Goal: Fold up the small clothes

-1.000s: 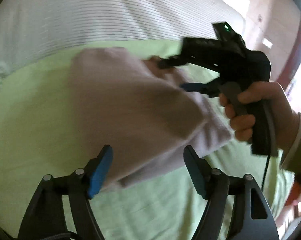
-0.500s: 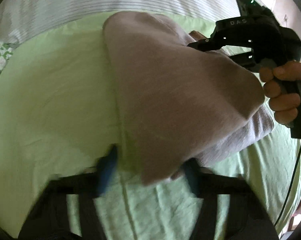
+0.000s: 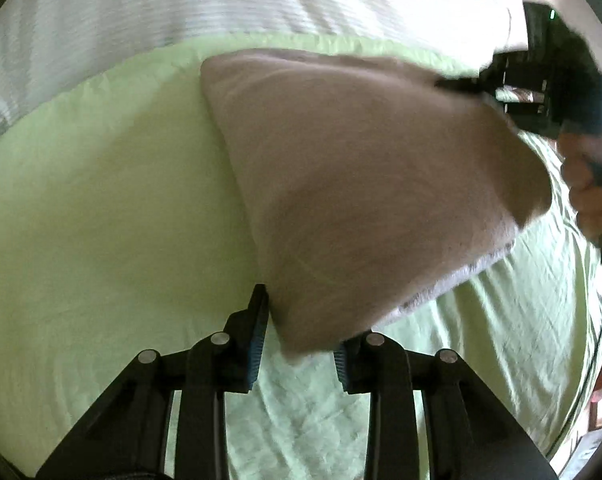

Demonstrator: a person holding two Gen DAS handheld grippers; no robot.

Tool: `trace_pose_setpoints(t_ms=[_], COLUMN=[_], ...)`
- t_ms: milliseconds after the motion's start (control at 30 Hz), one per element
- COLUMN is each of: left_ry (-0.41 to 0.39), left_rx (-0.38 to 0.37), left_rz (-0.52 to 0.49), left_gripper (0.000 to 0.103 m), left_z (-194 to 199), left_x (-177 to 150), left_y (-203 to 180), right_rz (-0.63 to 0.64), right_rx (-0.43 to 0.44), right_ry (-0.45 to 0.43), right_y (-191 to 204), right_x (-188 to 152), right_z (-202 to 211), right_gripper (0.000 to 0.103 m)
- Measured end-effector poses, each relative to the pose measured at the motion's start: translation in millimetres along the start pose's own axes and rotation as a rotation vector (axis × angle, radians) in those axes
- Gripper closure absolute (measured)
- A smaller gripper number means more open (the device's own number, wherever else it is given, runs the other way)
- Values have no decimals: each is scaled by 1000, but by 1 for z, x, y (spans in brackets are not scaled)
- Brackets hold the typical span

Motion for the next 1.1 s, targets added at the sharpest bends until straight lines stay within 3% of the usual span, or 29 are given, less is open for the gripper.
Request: trace_pose_setpoints(t_ms=[133,300,433,500,600,700,833,933,1033,1100], left_ry=[28,40,80,81,84,86,90,89,86,83], left_rx=[-3,-26,-36,-38,-41,-53,-67,-68,-72,-76], left_rz=[3,26,61,69,68,87,118,121,124,123], left_gripper=[77,80,82,82,82,80,78,80,82,88], left_z=[-12,-13,-25,-24,-24,-19,-14,-12,-10,-8], left_x=[-1,-5,-12,-11,-11,-15,-20,-22,-21,-21], left_y=[-3,1,2,3,5,9,15,17,16,15], right_rz=[-20,24,101,68,-10,-52,-110,-146,-143,-87], right_rx=[-73,-90,-207,-200,-170,-155,-102,-92,-92,-134], right_ry=[31,-32,23,29,-5,-33,-68,-71,-55,-13], right_y=[-29,-14,-16,-22,-26,-28,-33,-36,-38,-34], right_x=[-19,-11,-20,-23,-21,-27,-54,-85,-110,-117], right_z=[-19,-12,-31,-35,-22,-2,32,47,49,41], right_gripper=[85,85,85,82,68,64,50,48,48,84])
Point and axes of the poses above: each gripper's, at about its wrist camera, not at the fingertips, and z roughly against the way its jaws point, y to its left, x to its top, the point moved 6 cm from there along -z, roughly the way its jaws point, and after that the axes turned 3 degrees about x, right-handed, at the moved point
